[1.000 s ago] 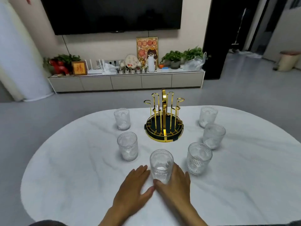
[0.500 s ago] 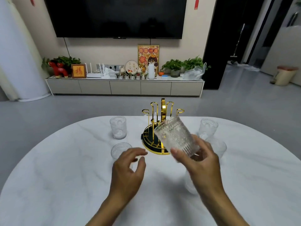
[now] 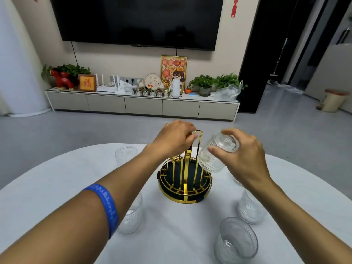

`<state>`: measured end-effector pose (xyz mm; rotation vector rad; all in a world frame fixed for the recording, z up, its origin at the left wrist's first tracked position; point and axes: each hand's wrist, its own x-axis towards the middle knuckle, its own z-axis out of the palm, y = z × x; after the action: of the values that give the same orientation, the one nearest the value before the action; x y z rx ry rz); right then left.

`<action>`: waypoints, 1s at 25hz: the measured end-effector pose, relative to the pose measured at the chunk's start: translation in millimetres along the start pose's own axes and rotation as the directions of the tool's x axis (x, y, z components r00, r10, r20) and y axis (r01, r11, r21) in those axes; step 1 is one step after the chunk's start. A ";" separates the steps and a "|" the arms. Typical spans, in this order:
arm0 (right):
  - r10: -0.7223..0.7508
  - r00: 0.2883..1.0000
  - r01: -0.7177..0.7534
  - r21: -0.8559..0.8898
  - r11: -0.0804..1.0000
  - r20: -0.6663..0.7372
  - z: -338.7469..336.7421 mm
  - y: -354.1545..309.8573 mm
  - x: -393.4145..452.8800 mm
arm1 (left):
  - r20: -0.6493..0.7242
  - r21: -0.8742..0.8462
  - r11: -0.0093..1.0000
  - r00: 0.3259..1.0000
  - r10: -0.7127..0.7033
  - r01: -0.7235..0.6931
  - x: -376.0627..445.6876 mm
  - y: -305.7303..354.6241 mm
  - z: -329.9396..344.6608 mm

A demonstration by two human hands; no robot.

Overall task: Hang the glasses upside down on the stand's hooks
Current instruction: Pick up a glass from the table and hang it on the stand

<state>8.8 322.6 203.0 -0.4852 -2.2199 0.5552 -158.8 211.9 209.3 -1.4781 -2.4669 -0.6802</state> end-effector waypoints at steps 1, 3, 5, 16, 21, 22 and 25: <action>-0.013 0.999 0.014 -0.021 1.000 0.047 5.3 2.5 3.8 | 0.014 -0.048 0.999 1.000 -0.019 0.019 2.4 -4.3 2.1; -0.021 0.990 0.025 -0.029 0.999 0.136 14.9 7.4 8.4 | 0.021 -0.147 0.986 0.997 -0.071 0.073 4.6 -10.0 3.1; -0.037 0.976 0.046 -0.039 0.998 0.212 26.3 11.1 4.0 | 0.020 -0.181 0.979 0.995 -0.094 0.097 5.3 -13.7 1.5; 0.024 0.938 0.016 -0.112 0.994 0.346 48.1 23.0 -13.1 | -0.006 -0.263 0.955 0.990 -0.140 0.134 2.2 -15.1 9.8; 0.060 0.938 -0.077 0.035 0.996 0.341 29.5 22.4 -28.4 | -0.043 -0.314 0.940 0.987 -0.157 0.136 -20.9 9.1 4.8; 0.100 0.955 -0.136 0.115 0.984 0.279 19.7 25.0 -37.3 | -0.134 -0.367 0.923 0.975 -0.176 0.116 -37.5 17.7 4.8; 0.338 0.932 -0.363 0.300 0.882 0.133 -16.1 42.4 -88.0 | -0.253 -0.524 0.852 0.951 -0.179 0.021 -115.0 55.5 26.3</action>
<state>82.7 317.2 137.4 -0.7077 -2.0645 1.1249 -52.6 156.2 158.1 -1.2696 -2.2362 -1.5632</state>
